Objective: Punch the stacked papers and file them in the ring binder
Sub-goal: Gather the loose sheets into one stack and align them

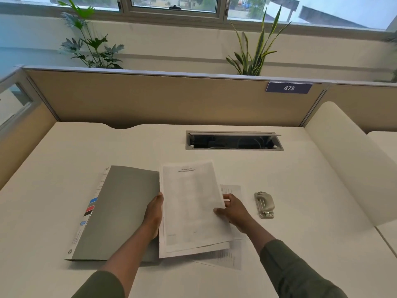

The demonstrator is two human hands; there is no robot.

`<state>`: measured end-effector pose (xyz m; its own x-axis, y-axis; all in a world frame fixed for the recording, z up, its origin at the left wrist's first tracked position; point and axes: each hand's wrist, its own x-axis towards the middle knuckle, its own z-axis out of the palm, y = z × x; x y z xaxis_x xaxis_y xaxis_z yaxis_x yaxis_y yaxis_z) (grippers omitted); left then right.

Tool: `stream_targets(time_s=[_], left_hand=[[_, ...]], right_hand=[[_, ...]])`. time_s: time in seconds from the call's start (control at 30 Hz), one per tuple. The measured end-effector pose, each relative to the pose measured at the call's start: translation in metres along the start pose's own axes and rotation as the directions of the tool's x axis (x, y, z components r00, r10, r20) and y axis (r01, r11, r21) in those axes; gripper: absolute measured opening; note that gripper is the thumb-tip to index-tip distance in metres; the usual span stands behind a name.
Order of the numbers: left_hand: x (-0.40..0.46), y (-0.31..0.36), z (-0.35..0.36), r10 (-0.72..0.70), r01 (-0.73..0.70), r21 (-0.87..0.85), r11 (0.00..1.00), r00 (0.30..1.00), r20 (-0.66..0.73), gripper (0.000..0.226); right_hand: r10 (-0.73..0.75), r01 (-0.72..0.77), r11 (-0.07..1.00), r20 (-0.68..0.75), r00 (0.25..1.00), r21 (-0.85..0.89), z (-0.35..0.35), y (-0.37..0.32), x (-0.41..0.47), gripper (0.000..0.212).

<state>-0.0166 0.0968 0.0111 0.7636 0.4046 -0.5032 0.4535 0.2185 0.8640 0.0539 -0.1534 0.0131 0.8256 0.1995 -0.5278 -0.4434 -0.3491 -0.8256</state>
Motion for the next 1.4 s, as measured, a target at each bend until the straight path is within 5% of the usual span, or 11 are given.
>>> stream_targets(time_s=[0.1,0.27,0.5,0.93,1.17,1.4], left_hand=[[-0.002,0.002,-0.001,0.041,-0.045,0.051,0.998,0.996,0.074,0.027],[-0.006,0.006,-0.003,0.146,-0.129,0.237,0.963,0.988,-0.056,0.039],[0.002,0.011,-0.037,0.185,-0.119,0.347,0.93,0.969,-0.165,0.041],[-0.018,0.013,-0.05,0.181,-0.08,0.347,0.935,0.945,-0.271,0.034],[-0.026,0.01,-0.054,0.149,-0.044,0.335,0.941,0.944,-0.294,0.036],[-0.029,0.011,-0.05,0.143,-0.046,0.337,0.94,0.953,-0.268,0.039]], right_hand=[[-0.021,0.023,0.998,0.018,1.0,-0.062,0.004,0.0,0.001,0.049],[-0.075,0.048,0.964,-0.096,0.993,-0.262,-0.001,0.0,0.004,0.035],[-0.195,0.063,0.618,-0.075,0.978,-0.784,-0.036,-0.003,0.02,0.044],[-0.25,0.27,0.167,0.224,0.942,-0.948,-0.004,-0.038,0.089,0.062],[-0.168,0.155,0.178,0.125,0.978,-0.972,-0.011,-0.035,0.099,0.061],[-0.239,0.188,0.218,0.134,0.962,-0.958,-0.017,-0.041,0.099,0.066]])
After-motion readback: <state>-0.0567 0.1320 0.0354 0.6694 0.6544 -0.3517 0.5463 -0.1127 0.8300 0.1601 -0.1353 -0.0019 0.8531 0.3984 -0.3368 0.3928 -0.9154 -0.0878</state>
